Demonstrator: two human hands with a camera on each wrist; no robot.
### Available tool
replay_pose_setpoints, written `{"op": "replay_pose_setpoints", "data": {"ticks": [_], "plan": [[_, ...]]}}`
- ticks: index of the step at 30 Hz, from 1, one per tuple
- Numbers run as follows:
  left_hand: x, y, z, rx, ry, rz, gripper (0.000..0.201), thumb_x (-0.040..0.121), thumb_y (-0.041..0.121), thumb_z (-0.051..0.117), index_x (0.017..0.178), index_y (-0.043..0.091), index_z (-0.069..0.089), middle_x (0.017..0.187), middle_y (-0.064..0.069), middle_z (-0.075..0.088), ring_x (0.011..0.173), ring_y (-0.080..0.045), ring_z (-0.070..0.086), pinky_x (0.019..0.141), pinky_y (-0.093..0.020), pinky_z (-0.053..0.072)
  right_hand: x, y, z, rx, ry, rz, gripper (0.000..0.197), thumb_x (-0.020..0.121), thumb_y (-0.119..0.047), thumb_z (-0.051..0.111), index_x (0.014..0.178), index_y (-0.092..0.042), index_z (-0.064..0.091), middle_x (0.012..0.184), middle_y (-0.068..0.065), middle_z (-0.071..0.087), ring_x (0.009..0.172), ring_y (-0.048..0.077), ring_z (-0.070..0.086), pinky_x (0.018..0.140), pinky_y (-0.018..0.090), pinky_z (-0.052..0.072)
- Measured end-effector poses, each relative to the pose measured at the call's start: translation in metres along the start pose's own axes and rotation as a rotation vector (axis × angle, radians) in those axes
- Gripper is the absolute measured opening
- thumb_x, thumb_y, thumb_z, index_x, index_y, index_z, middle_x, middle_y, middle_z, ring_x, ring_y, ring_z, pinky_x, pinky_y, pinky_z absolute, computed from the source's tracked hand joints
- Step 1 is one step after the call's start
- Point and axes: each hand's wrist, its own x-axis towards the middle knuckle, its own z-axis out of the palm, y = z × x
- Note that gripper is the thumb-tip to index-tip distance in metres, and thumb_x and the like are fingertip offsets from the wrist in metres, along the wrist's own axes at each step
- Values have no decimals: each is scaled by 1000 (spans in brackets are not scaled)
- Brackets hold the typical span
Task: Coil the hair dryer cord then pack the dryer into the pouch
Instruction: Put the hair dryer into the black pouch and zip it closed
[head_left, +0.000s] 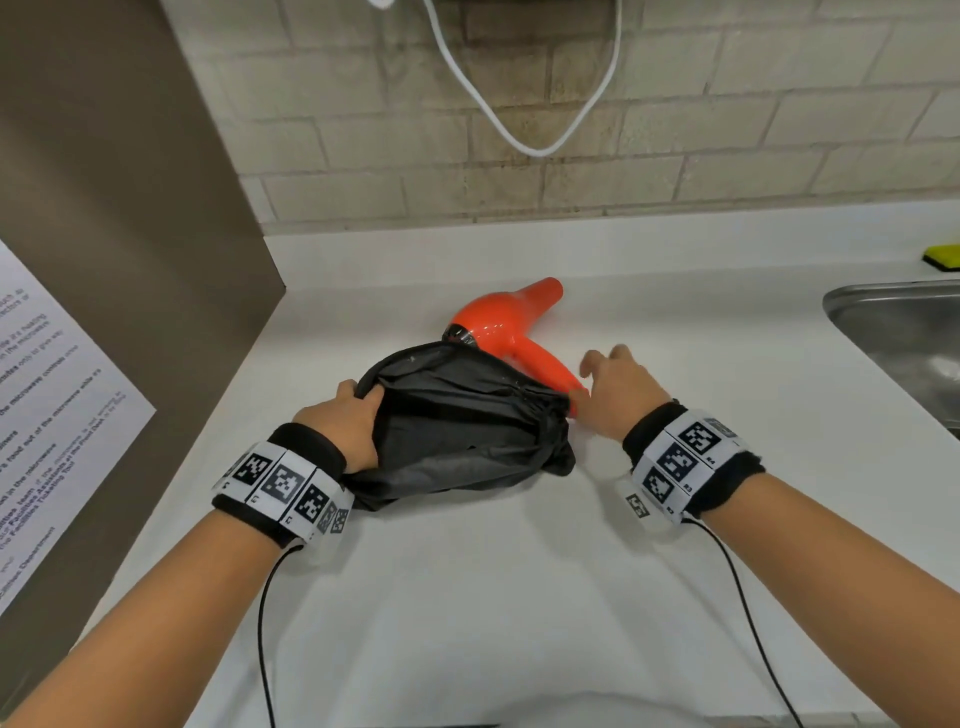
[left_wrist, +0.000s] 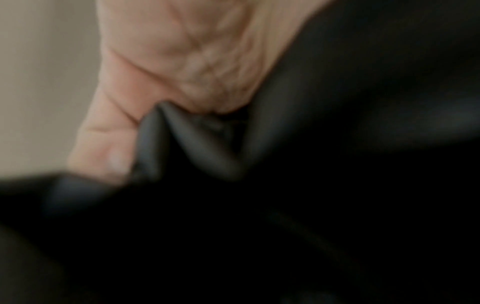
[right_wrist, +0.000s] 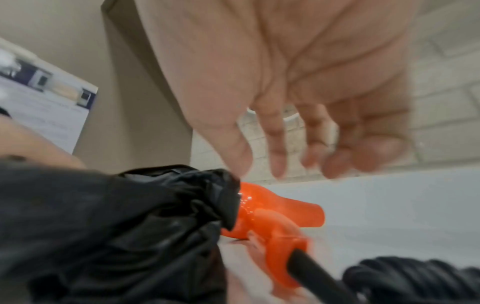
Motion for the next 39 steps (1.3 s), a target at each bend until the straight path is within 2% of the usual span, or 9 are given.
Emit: {"op": "replay_pose_setpoints", "data": {"ticks": [4,11,15,19,21,25,29,34,39], "plan": [[0,-1,2,49,-19,36,81,79,27,59,144,37,12,147,-7,19,110,-31,55,86,-38,50,3,15,-1,-324,-299,106,44,85,-38,55,117,-9,48,113,10,59,101,26,59,77,31,46],[4,1,13,130,-70,72,79,84,27,54,146,36,6,154,0,14,116,-29,52,91,-37,47,8,12,9,-696,-355,30,31,95,-26,37,119,-13,51,82,10,51,109,22,53,95,30,40],[8,1,16,29,-24,47,83,79,26,60,145,28,11,153,0,12,106,-31,57,86,-38,50,18,16,11,-482,-343,79,35,93,-38,41,114,-13,53,81,5,50,92,22,56,91,34,45],[10,3,16,-29,9,39,85,76,29,65,144,27,14,151,-3,13,104,-31,57,86,-40,51,28,16,12,-394,-324,145,41,91,-54,29,86,-18,49,79,0,54,84,23,50,98,41,29],[10,4,16,-34,18,28,84,77,29,66,144,28,16,151,-6,12,108,-32,56,87,-40,51,34,16,15,-368,-312,159,46,89,-56,25,94,-18,50,88,2,57,87,24,50,99,42,29],[10,5,15,-43,17,25,88,75,33,70,144,30,15,152,-9,10,115,-35,53,90,-41,50,44,20,29,-358,-279,111,52,84,-61,28,109,-23,51,96,2,65,88,27,61,88,43,46],[12,4,16,-54,-3,50,95,70,38,74,144,29,15,149,-7,19,117,-34,52,94,-43,48,47,11,22,-404,-229,62,52,79,-70,35,80,-21,53,69,1,60,66,24,58,66,32,45],[14,3,13,-82,0,60,91,73,42,71,145,29,16,148,-5,24,123,-30,47,98,-40,45,51,4,23,-531,-258,43,15,86,-21,52,96,-11,57,80,2,60,78,26,62,81,34,51],[16,0,11,-251,77,65,65,81,32,66,138,34,35,142,-8,27,122,-28,45,99,-34,40,58,6,25,-505,-252,18,23,78,-20,62,97,-16,49,78,0,58,75,26,62,77,35,52]]}}
